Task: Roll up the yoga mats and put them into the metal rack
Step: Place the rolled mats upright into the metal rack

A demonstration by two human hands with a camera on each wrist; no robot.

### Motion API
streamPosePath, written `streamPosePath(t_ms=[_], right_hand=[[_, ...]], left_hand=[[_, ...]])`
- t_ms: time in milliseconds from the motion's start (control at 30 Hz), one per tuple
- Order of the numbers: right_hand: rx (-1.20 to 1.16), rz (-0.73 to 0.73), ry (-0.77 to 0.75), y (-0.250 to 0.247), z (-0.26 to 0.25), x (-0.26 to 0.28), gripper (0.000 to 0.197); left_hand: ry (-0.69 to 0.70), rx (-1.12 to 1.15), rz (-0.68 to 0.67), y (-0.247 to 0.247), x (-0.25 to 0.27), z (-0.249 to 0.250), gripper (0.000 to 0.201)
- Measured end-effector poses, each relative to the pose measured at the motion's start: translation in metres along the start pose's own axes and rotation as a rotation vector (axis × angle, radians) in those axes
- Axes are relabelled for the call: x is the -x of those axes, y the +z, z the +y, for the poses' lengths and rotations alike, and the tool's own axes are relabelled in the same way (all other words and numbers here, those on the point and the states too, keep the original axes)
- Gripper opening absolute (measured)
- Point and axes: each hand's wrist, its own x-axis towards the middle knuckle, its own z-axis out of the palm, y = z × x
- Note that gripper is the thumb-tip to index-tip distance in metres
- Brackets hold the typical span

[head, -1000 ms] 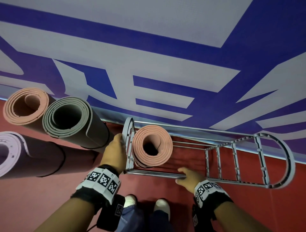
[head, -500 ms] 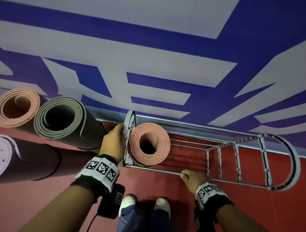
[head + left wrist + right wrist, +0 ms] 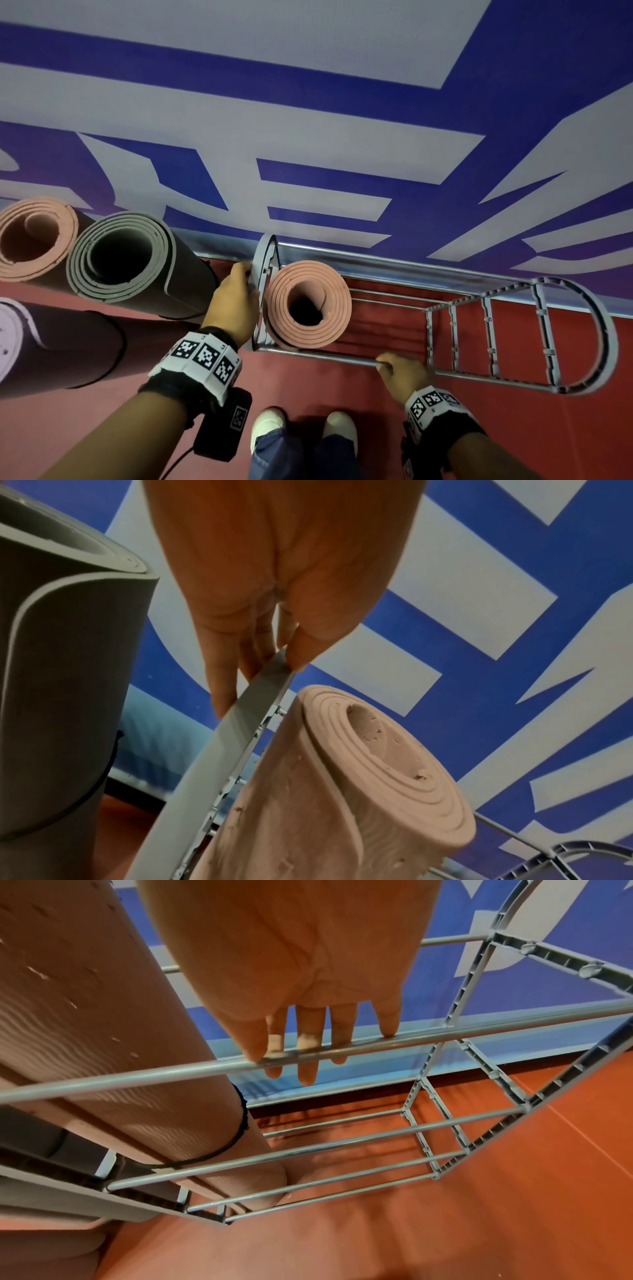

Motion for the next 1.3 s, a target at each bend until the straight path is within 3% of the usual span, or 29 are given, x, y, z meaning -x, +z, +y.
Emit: streamPosePath(t_ms=[333, 700, 1000, 1300], right_hand=[[-0.395, 0.098, -0.029, -0.041, -0.051, 0.018, 0.035], [-0.521, 0.398, -0.261, -0.063, -0.095, 0.051, 0.041], [-0.532, 0.381, -0.407, -0.059, -0.144, 0.1, 0.031], [-0.605, 0.323, -0.479, -0.067, -0.278, 0.119, 0.03]], left_hand=[[0.045, 0.0, -0.062, -0.009, 0.007, -0.003, 0.06], [0.114, 0.015, -0.004, -0.026, 0.046, -0.034, 0.052], [0.081, -0.08, 0.042, -0.087, 0.085, -0.053, 0.05], [-0.009, -0.128, 0.048, -0.173, 0.052, -0.089, 0.049]])
